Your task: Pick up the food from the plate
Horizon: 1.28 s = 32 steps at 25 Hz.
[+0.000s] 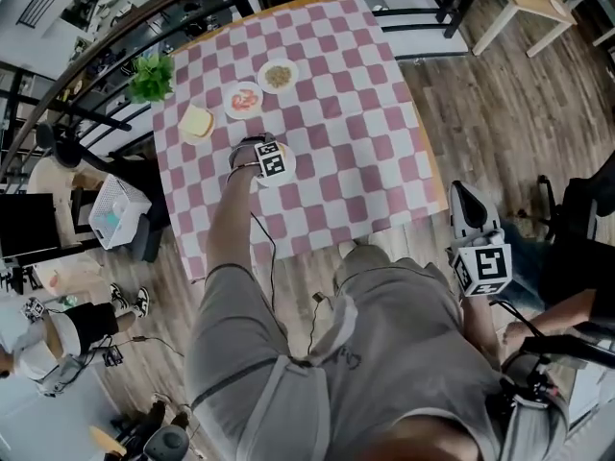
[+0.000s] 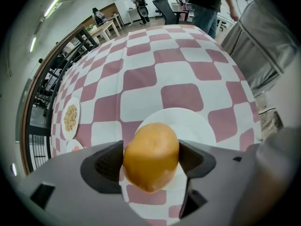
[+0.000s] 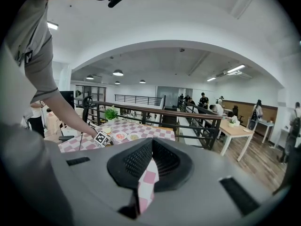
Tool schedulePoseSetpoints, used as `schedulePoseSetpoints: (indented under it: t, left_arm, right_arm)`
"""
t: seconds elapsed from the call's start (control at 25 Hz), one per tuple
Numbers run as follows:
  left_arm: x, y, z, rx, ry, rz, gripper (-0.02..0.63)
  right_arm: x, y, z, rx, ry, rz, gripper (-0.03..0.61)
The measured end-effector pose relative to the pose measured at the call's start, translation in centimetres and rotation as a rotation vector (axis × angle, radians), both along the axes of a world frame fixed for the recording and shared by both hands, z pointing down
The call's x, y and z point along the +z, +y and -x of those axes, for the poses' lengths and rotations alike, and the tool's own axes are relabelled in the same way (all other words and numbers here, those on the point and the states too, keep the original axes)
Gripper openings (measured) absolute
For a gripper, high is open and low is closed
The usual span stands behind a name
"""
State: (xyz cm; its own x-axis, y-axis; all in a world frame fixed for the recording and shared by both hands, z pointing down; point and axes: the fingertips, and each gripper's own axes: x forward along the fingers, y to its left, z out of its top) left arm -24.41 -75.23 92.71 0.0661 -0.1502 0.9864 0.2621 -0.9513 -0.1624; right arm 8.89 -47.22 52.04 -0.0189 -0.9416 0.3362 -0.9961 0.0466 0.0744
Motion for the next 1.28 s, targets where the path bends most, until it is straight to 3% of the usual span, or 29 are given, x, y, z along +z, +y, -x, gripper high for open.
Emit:
schedulePoseSetpoints:
  t: [0.28, 0.44, 0.76, 1.0, 1.12, 1.28]
  left_arm:
    - [1.3, 0.3, -0.2, -0.027, -0.033, 0.082, 0.354]
    - [1.2, 0.4, 0.1, -0.054, -0.017, 0.072, 0.354]
    - [1.2, -0.1, 0.8, -0.207, -0.003, 0.033, 0.356]
    - [1.1, -0.2, 1.0, -0.23, -0.023, -0.015, 0.356]
    - [0.7, -0.5, 1.3, -0.315, 0.007, -0.04, 0.356]
    - [-1.1, -1.6, 1.2, -0.479, 0.112, -0.085, 0.356]
  right_arm:
    - [1.0, 0.6, -0.3, 0.02, -0.004, 0.015, 0.014]
    - [1.0, 0.7, -0.4, 0.022, -0.009, 0.014, 0.014]
    - [1.0, 0.3, 0.0, 0.002, -0.011, 0.001, 0.014]
    - [0.5, 0.0, 0.1, -0.012, -0.012, -0.011, 0.014]
    - [0.2, -0.1, 0.3, -0.025, -0.011, -0.023, 0.014]
    - [0.2, -0.4, 0.5, -0.049, -0.026, -0.032, 0.014]
